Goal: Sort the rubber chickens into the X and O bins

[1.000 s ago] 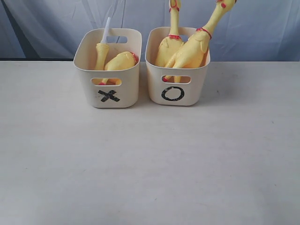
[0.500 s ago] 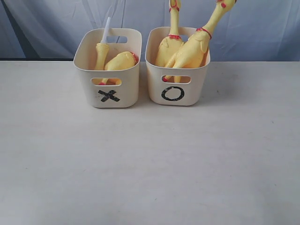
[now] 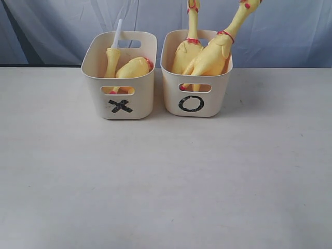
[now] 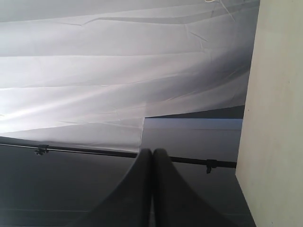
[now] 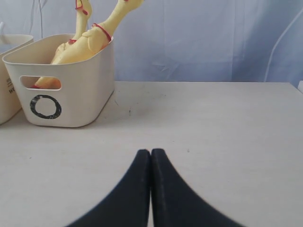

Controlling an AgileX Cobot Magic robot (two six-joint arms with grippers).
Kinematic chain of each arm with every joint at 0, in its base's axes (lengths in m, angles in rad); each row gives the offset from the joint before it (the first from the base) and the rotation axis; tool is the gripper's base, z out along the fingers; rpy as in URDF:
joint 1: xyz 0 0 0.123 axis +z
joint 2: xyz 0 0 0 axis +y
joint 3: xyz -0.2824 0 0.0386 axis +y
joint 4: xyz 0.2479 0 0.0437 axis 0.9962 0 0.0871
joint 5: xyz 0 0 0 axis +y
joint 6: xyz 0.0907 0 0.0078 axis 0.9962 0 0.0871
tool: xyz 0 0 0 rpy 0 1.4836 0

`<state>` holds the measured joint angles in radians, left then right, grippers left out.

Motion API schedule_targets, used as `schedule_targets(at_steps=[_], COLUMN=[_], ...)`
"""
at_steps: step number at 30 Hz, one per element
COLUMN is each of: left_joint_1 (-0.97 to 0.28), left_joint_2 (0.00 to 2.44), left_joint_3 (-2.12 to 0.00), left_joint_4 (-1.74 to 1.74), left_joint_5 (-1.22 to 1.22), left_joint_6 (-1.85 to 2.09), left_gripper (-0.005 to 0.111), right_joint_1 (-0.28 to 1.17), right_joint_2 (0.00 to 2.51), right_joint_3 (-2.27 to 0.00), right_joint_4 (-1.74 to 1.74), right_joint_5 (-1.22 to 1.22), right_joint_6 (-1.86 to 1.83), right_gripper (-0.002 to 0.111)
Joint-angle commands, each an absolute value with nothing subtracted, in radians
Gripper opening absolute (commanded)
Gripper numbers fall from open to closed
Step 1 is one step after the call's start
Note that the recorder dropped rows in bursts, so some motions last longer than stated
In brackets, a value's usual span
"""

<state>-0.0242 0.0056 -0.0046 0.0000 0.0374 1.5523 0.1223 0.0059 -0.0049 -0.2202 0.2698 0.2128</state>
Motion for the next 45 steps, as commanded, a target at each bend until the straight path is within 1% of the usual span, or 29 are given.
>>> schedule_targets(at_steps=[1, 6, 11, 16, 21, 31, 33, 36, 37, 43, 45], left_joint_1=[-0.021, -0.021, -0.021, -0.021, -0.021, -0.021, -0.021, -0.021, -0.021, -0.021, -0.021], left_joint_2=[0.0, 0.0, 0.0, 0.0, 0.0, 0.0, 0.0, 0.0, 0.0, 0.0, 0.0], left_joint_3=[0.0, 0.0, 0.0, 0.0, 0.0, 0.0, 0.0, 0.0, 0.0, 0.0, 0.0], left_joint_4=[-0.019, -0.215, -0.357, -0.378, -0.4, -0.401, -0.423, -0.458, -0.458, -0.451, -0.395], left_joint_5=[0.024, 0.023, 0.023, 0.065, 0.236, 0.217, 0.199, 0.144, 0.144, 0.138, 0.146], left_joint_6=[1.548, 1.488, 1.246, 1.089, 0.975, 0.924, 0.845, 0.491, 0.462, 0.464, 0.464], left_gripper=[0.0, 0.0, 0.0, 0.0, 0.0, 0.0, 0.0, 0.0, 0.0, 0.0, 0.0], right_joint_1=[0.116, 0.116, 0.116, 0.116, 0.116, 0.116, 0.116, 0.116, 0.116, 0.116, 0.116], right_joint_2=[0.0, 0.0, 0.0, 0.0, 0.0, 0.0, 0.0, 0.0, 0.0, 0.0, 0.0], right_joint_3=[0.0, 0.0, 0.0, 0.0, 0.0, 0.0, 0.0, 0.0, 0.0, 0.0, 0.0], right_joint_4=[-0.227, -0.227, -0.227, -0.227, -0.227, -0.227, -0.227, -0.227, -0.227, -0.227, -0.227], right_joint_5=[0.259, 0.259, 0.259, 0.259, 0.259, 0.259, 0.259, 0.261, 0.261, 0.261, 0.261], right_joint_6=[0.21, 0.21, 0.21, 0.21, 0.21, 0.21, 0.21, 0.21, 0.21, 0.21, 0.21], right_gripper=[0.0, 0.0, 0.0, 0.0, 0.0, 0.0, 0.0, 0.0, 0.0, 0.0, 0.0])
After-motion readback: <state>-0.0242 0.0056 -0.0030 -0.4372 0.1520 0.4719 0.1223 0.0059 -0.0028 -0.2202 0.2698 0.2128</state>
